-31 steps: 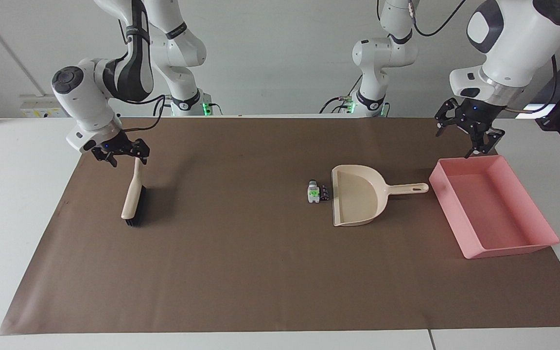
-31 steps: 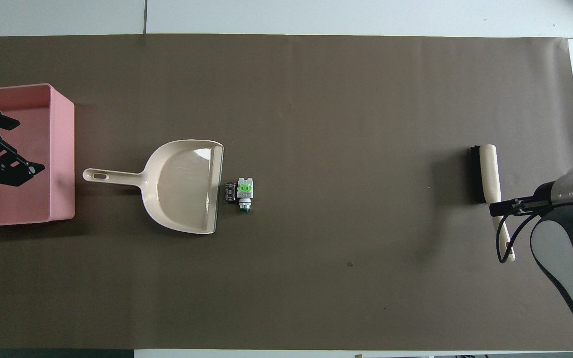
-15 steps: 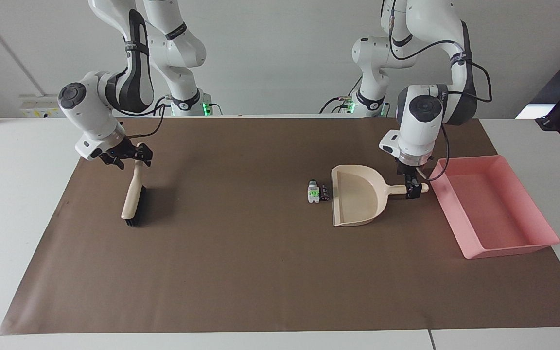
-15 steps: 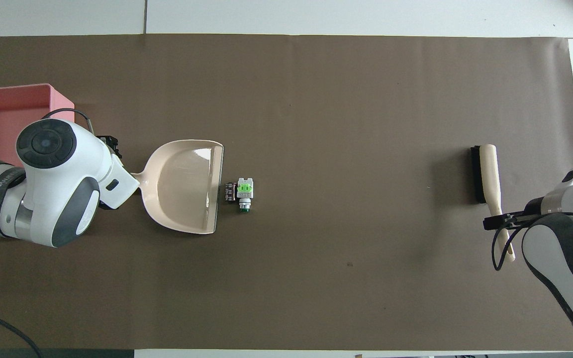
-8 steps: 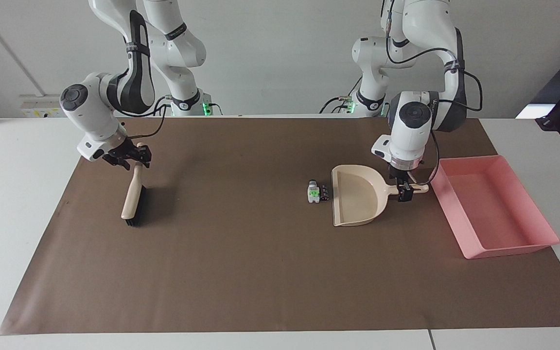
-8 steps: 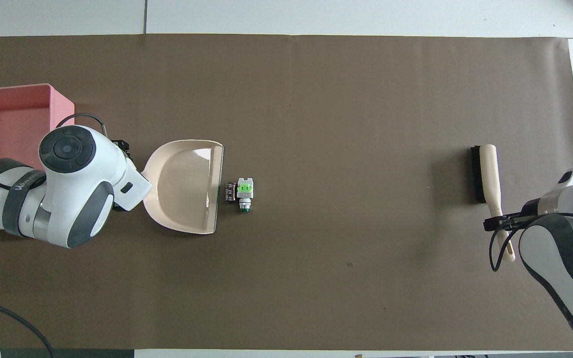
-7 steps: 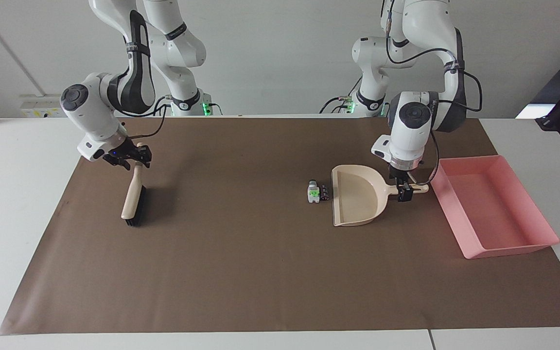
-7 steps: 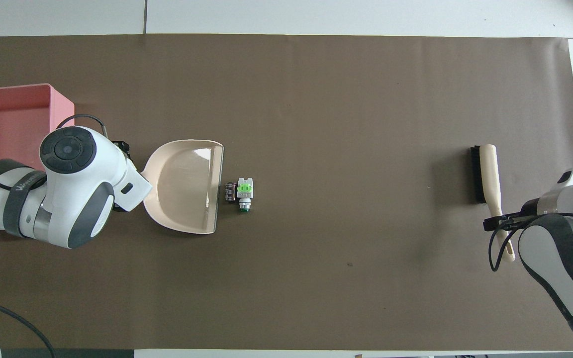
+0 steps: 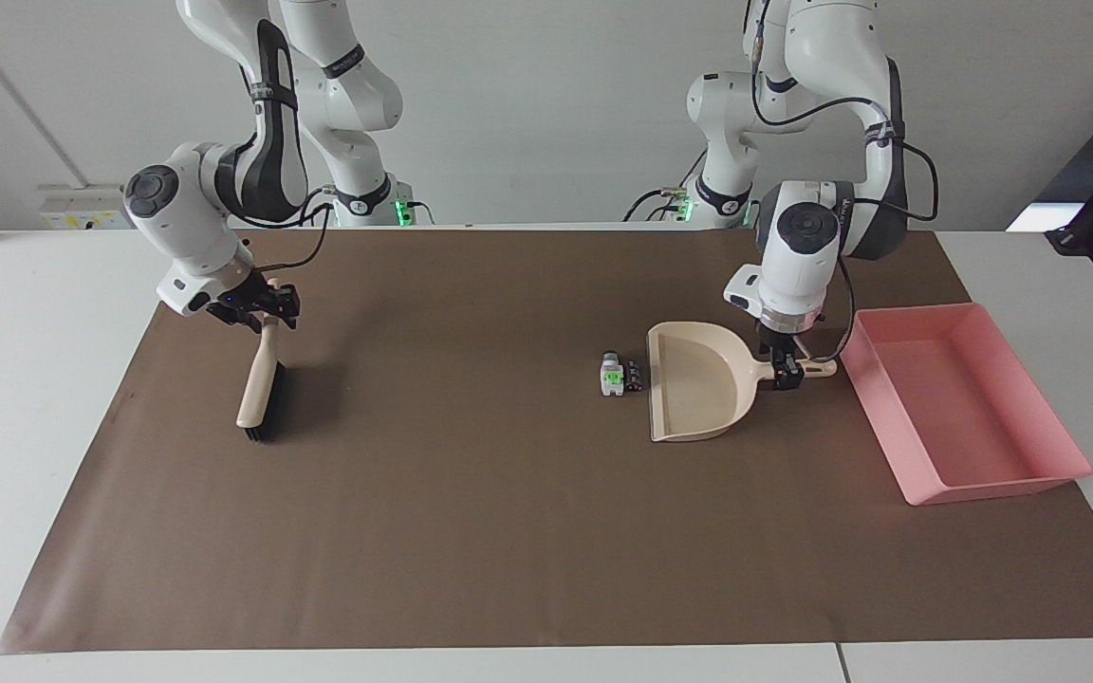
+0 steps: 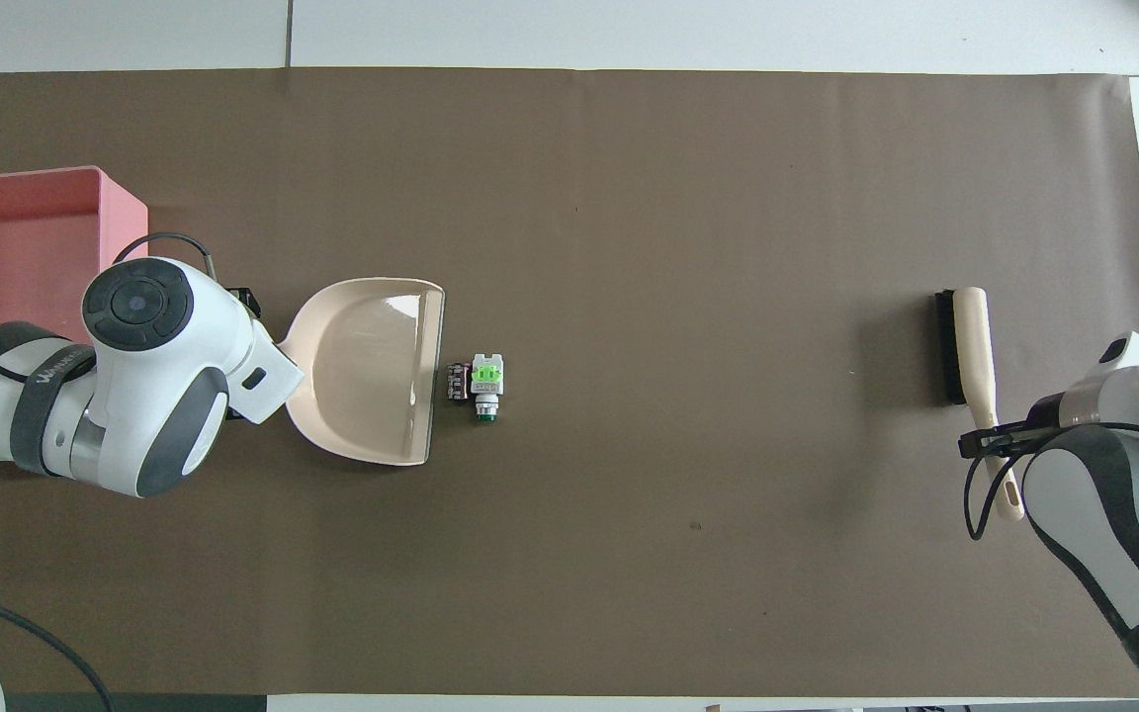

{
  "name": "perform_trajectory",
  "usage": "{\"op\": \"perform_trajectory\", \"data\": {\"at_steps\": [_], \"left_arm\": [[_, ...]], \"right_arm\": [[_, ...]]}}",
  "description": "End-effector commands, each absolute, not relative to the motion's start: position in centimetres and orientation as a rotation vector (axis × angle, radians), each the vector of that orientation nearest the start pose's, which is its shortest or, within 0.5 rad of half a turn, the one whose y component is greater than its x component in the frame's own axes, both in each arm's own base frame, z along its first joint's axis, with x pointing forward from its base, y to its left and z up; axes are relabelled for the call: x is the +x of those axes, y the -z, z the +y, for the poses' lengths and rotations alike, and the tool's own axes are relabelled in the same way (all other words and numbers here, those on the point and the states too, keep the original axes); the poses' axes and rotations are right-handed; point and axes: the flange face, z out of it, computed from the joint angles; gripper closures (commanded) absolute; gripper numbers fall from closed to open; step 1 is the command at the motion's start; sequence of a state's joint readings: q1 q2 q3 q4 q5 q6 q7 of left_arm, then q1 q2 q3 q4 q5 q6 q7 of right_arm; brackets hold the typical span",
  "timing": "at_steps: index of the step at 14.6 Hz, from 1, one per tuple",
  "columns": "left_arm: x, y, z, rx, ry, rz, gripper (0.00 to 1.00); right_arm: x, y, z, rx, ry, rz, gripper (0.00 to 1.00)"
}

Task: Clean e-waste and dump in bin
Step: 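Lift the brush with the right gripper and carry it toward the dustpan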

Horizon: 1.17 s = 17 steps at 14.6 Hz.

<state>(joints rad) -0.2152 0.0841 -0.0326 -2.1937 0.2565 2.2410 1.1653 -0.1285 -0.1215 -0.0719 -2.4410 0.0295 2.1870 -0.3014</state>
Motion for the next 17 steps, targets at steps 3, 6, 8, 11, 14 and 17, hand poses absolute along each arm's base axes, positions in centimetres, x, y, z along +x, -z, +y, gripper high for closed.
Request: {"op": "perform_trajectory", "data": {"at_steps": [3, 6, 8, 11, 14, 17], "left_arm": [[53.2, -36.0, -12.2, -2.083, -0.131, 2.081, 1.0], [54.2, -39.2, -12.0, -2.087, -0.139, 2.058, 1.0], [54.7, -41.3, -11.7, -2.105, -0.21, 2.045, 1.0], [53.9, -41.6, -12.0, -1.976, -0.393, 2.053, 1.0], [53.2, -41.2, -13.2, -1.96, -0.419, 2.059, 1.0], [52.2, -40.2, -13.1, -1.965, -0.415, 2.058, 1.0]], "right_arm": [[45.4, -34.5, -8.7, -3.073, -0.15, -0.07, 1.0], [46.2, -35.3, -8.2, -3.073, -0.163, -0.069, 1.0], [47.7, -37.8, -6.2, -3.074, -0.183, -0.086, 1.0], [49.7, -40.5, -1.9, -3.095, -0.247, -0.046, 1.0], [49.9, -40.7, 5.1, -3.139, -0.232, 0.013, 1.0], [48.9, -39.2, 12.7, -3.194, -0.253, -0.048, 1.0]]}}
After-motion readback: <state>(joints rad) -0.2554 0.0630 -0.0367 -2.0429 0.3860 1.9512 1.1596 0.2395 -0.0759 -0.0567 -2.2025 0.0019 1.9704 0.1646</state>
